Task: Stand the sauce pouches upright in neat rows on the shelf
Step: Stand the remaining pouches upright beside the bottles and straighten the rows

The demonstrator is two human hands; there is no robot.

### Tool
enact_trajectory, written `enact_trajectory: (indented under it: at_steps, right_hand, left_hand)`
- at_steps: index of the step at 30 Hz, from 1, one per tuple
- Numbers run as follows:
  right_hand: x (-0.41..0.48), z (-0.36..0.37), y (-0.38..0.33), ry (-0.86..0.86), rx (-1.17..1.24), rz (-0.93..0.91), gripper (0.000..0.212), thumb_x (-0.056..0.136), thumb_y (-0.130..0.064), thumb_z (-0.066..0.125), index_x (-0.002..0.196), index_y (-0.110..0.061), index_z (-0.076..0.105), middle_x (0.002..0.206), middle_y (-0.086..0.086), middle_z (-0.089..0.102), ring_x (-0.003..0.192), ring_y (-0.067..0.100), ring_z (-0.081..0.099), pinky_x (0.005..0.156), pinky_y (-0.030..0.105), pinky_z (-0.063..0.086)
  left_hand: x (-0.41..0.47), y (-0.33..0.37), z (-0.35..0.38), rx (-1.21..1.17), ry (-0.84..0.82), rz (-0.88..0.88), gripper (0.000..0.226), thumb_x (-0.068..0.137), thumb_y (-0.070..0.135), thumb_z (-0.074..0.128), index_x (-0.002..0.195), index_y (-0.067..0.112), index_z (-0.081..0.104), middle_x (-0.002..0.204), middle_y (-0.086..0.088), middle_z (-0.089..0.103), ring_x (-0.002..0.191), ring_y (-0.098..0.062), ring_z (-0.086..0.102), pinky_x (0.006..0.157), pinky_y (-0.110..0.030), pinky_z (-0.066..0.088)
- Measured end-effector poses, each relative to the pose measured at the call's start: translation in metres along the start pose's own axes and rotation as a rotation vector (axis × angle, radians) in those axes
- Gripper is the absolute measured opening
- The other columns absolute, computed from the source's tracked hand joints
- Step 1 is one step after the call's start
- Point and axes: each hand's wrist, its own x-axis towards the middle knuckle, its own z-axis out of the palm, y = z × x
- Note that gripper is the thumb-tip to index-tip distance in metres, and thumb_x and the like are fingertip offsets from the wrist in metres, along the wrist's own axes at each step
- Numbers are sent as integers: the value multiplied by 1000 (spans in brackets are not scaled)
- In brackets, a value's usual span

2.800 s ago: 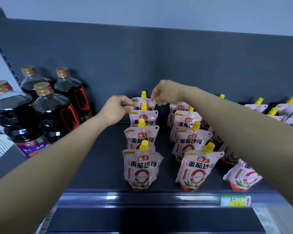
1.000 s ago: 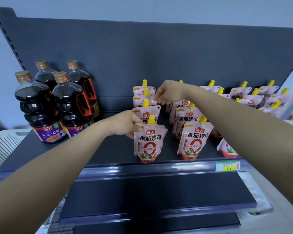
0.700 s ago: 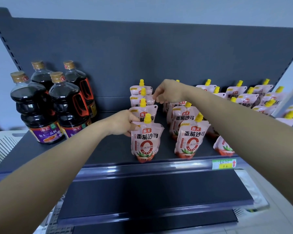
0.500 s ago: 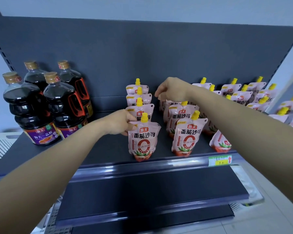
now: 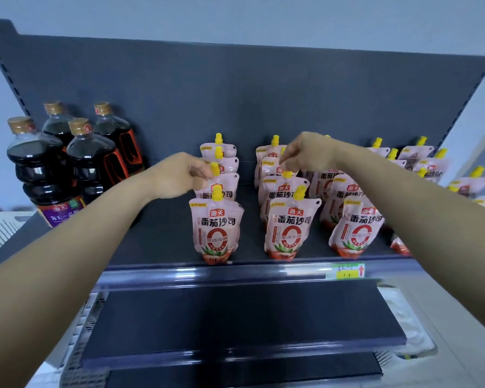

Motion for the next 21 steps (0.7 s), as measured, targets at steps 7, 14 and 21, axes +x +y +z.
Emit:
enact_trajectory:
  at_steps: [7, 14, 21]
  right_hand:
    - [-19, 4, 19, -243, -36, 4, 36, 85, -37, 65, 116, -20, 67, 115, 0, 68, 108, 21, 61, 98, 35, 47]
    - [-27, 14, 18, -302, -28, -35, 31, 88, -27, 63, 116, -16, 67, 114, 2, 68, 101, 23, 64, 85, 28, 49]
    - [-29, 16, 14, -302, -40, -26, 30, 89, -27, 61, 117, -15, 67, 111, 4, 69, 101, 25, 64, 91, 32, 50]
  left_hand:
    - [-9, 12, 23, -40, -3, -115, 32, 78, 13, 73, 108, 7, 66, 109, -11, 68, 100, -21, 62, 97, -32, 45]
    - [-10, 6, 33, -37, -19, -110, 25, 80, -5, 65, 103, 3, 68, 119, -15, 65, 105, -27, 62, 104, -39, 42]
    - [-9, 10, 35, -33, 15, -115, 27, 83, 8, 67, 110, 6, 67, 110, -10, 69, 106, -25, 62, 100, -34, 43]
